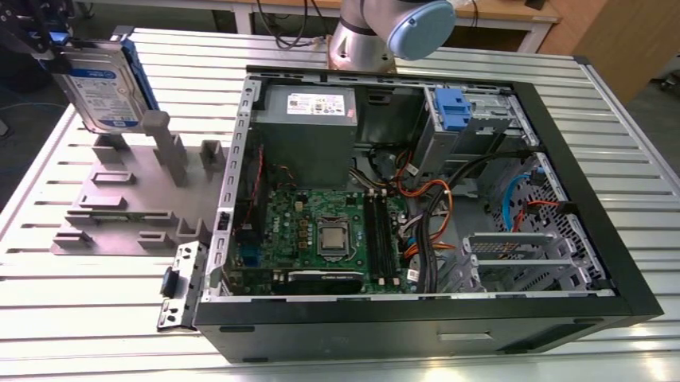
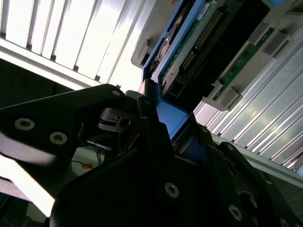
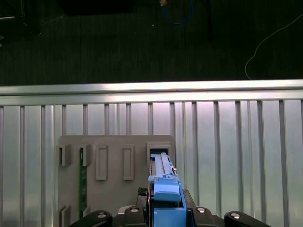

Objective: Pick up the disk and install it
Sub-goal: 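Pick up the disk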

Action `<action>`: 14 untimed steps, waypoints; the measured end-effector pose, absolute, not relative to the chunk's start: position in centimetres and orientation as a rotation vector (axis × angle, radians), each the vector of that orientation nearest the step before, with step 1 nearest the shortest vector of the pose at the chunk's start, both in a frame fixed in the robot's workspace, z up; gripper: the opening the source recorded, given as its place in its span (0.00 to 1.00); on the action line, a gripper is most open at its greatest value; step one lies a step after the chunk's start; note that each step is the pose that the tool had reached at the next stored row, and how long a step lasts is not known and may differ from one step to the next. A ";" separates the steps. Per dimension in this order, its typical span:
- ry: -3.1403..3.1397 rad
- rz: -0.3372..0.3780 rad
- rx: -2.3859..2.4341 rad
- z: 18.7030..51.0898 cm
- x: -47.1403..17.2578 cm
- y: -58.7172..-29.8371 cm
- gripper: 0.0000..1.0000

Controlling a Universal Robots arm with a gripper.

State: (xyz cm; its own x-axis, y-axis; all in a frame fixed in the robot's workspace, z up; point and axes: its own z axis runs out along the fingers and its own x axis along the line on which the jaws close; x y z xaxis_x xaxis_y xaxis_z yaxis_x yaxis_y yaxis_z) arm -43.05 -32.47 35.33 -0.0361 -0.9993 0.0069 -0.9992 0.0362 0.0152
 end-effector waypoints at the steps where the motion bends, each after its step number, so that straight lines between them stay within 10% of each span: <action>1: -2.250 -0.010 2.170 35.3 -43.0 -32.5 0.37; 14: -2.250 -0.010 2.170 35.7 -43.0 -32.5 0.37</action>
